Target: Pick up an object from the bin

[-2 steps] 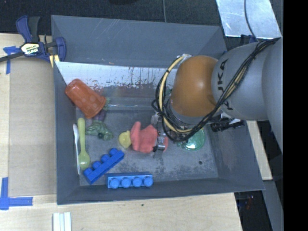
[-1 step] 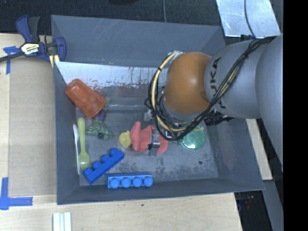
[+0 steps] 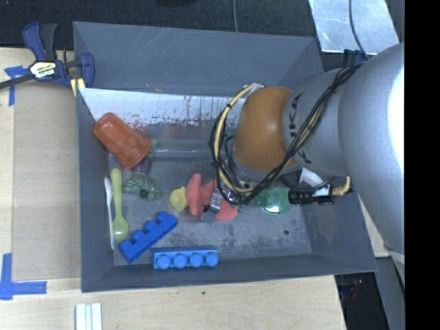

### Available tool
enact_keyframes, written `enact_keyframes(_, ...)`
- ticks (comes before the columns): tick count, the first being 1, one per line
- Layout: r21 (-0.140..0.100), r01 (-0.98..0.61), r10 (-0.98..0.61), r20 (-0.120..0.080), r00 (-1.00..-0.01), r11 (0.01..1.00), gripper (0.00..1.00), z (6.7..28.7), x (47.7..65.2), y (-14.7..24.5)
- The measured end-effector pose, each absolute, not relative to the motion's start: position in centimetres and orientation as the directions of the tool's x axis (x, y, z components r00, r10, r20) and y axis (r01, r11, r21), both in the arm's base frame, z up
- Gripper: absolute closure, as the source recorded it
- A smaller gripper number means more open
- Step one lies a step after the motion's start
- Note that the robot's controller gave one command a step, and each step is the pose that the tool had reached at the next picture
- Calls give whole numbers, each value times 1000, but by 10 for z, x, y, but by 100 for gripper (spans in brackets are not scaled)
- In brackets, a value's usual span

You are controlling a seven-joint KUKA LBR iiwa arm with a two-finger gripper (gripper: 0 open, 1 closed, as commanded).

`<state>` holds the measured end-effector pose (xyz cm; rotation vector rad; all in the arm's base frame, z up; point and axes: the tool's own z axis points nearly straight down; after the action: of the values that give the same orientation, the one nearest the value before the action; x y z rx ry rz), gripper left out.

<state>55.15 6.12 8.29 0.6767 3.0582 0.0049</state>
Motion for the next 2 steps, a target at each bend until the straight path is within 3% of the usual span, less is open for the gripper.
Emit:
enact_keyframes(1,7,381,381,-13,-925,925,100,72,556,60)
enact_keyframes(2,7,381,381,-13,-925,925,100,72,556,60)
